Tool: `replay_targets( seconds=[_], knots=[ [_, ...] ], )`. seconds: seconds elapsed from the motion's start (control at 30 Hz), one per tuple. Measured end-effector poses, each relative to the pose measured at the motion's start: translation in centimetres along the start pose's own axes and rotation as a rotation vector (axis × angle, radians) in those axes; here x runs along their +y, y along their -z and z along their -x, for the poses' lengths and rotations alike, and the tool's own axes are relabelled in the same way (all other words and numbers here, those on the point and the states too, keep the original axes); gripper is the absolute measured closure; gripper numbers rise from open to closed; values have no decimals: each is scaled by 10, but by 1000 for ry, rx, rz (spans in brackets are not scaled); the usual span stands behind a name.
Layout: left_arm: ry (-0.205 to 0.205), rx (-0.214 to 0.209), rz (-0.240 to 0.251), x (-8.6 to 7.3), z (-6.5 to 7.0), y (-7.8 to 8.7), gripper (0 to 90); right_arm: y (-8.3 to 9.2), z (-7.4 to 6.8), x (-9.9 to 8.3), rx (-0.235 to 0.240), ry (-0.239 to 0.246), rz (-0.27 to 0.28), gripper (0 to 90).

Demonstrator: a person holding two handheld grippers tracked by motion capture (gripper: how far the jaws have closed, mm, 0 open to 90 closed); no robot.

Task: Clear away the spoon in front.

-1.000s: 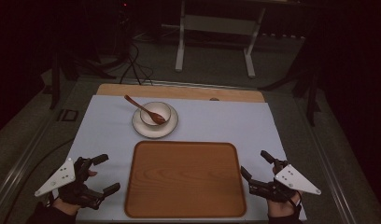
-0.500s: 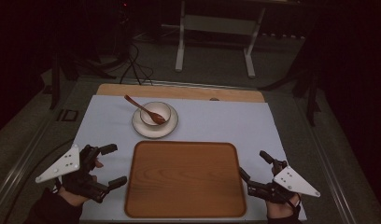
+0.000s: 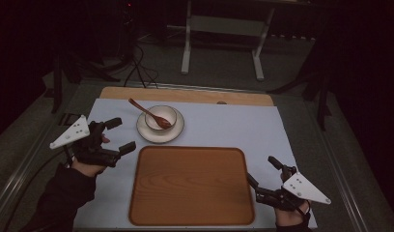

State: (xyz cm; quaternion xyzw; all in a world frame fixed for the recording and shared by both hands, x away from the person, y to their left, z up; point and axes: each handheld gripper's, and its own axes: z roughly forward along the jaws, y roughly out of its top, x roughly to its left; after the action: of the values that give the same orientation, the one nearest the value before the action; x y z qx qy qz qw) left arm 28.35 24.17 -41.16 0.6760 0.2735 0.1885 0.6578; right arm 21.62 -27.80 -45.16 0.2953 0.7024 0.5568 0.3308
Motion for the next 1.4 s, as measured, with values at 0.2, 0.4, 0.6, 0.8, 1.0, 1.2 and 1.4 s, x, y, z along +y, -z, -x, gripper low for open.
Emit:
replay_targets(
  seconds=[0.2,0.4,0.6,0.8,1.0,1.2,1.4],
  knots=[
    [65,102,-14,0,-29,-18,39,0,-1,0,2,2,1,133],
    [167,169,12,-6,-54,-32,87,0,-1,0,3,1,3,133],
    [258,259,-6,-18,-79,-46,139,-1,0,0,5,2,0,133],
    [408,393,-68,-29,-99,-58,161,-1,0,-1,6,3,-1,133],
    [551,516,-138,-39,-113,-70,229,-2,0,-2,12,-1,-7,134],
    [614,572,-163,-40,-120,-82,289,-3,1,-3,16,-8,-9,134],
    [687,607,-196,-41,-131,-95,370,-4,2,-4,18,-15,-12,134]
  ],
)
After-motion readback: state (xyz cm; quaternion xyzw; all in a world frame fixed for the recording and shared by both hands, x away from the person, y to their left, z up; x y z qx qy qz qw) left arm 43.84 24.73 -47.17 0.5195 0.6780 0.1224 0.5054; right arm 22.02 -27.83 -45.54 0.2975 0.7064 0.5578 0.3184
